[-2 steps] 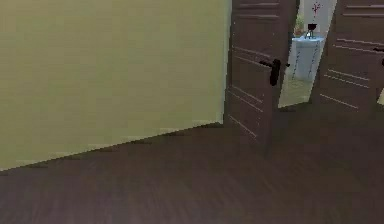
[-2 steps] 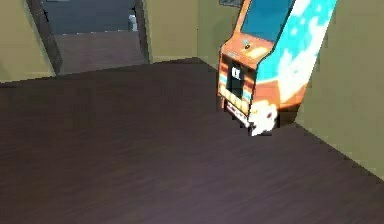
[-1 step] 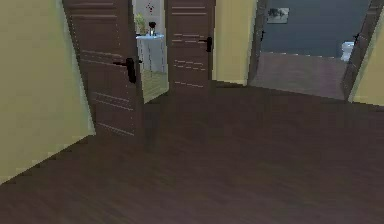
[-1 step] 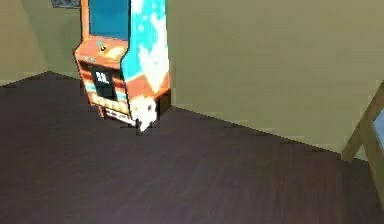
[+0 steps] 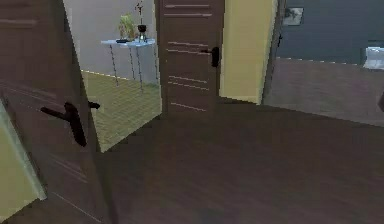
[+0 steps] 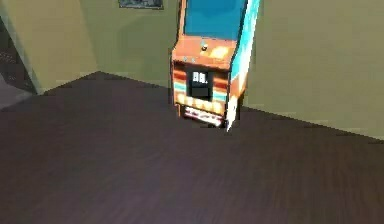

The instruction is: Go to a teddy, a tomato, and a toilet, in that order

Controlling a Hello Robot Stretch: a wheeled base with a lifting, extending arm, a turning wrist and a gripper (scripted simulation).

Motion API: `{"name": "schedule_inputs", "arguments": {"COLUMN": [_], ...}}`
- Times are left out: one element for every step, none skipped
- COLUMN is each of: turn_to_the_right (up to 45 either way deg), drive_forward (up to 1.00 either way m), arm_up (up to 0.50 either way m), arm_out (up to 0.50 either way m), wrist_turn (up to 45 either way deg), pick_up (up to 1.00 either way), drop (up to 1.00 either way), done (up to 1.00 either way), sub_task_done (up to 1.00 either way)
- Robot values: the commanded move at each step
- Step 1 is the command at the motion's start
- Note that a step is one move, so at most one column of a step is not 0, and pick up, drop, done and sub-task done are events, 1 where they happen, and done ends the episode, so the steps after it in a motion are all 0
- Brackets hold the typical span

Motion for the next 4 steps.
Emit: {"name": "schedule_inputs", "arguments": {"turn_to_the_right": [0.0,3.0,0.0,-45.0], "drive_forward": [1.0,0.0,0.4,0.0], "arm_up": [0.0,0.0,0.0,0.0], "arm_out": [0.0,0.0,0.0,0.0], "wrist_turn": [0.0,0.0,0.0,0.0], "pick_up": [0.0,0.0,0.0,0.0], "drop": [0.0,0.0,0.0,0.0], "done": [0.0,0.0,0.0,0.0], "sub_task_done": [0.0,0.0,0.0,0.0]}}
